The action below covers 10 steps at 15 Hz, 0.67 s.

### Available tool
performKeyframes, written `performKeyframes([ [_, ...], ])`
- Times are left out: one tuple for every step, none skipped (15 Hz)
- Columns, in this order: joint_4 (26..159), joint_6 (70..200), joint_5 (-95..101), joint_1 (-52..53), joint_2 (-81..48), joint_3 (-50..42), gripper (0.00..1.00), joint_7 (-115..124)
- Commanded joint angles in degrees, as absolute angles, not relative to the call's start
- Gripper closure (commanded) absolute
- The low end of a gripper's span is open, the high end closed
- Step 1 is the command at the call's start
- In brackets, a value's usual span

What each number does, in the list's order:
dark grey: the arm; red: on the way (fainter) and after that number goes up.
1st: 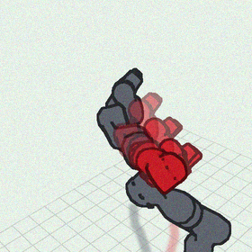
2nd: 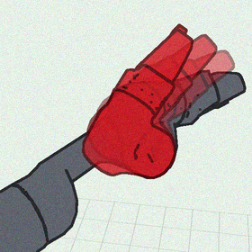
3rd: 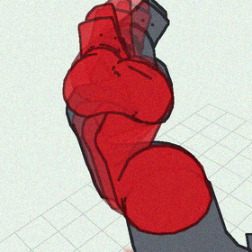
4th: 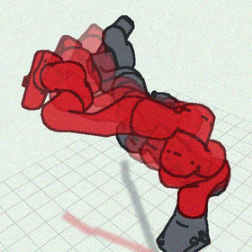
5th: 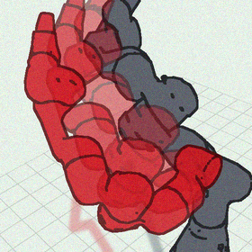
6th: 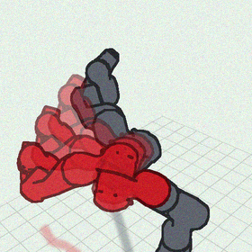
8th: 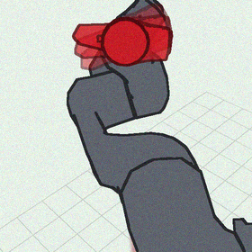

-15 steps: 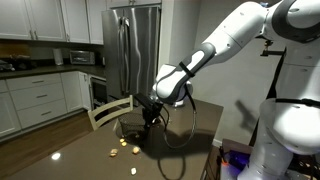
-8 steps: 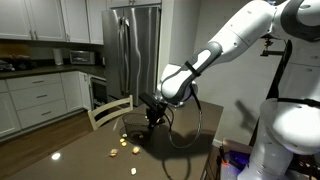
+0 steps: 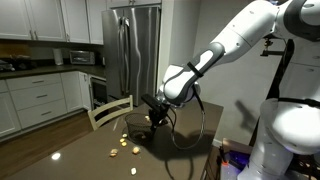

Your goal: Pick up the black basket then place it down again

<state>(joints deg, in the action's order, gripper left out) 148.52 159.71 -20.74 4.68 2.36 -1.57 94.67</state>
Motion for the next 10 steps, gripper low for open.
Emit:
performKeyframes([
  [150.8,160.87,-19.85,3.05,4.17,-0.15,0.96,97.44],
  [150.96,160.84,-19.67,2.97,4.21,-0.12,0.96,97.81],
  [151.14,160.84,-19.35,2.89,4.31,-0.06,0.96,98.26],
  [151.26,160.84,-19.23,2.83,4.39,0.01,0.96,98.57],
  [151.26,160.76,-19.09,2.72,4.45,0.11,0.71,98.89],
  [151.21,160.68,-19.01,2.63,4.44,0.25,0.7,98.94],
  [151.28,160.84,-19.21,2.68,4.5,0.37,0.64,98.72],
  [151.33,160.93,-19.5,2.8,4.53,0.47,0.58,98.28],
  [151.45,161.0,-19.47,2.88,4.6,0.63,0.53,98.34],
  [151.5,160.98,-19.67,2.99,4.67,0.78,0.46,98.06],
])
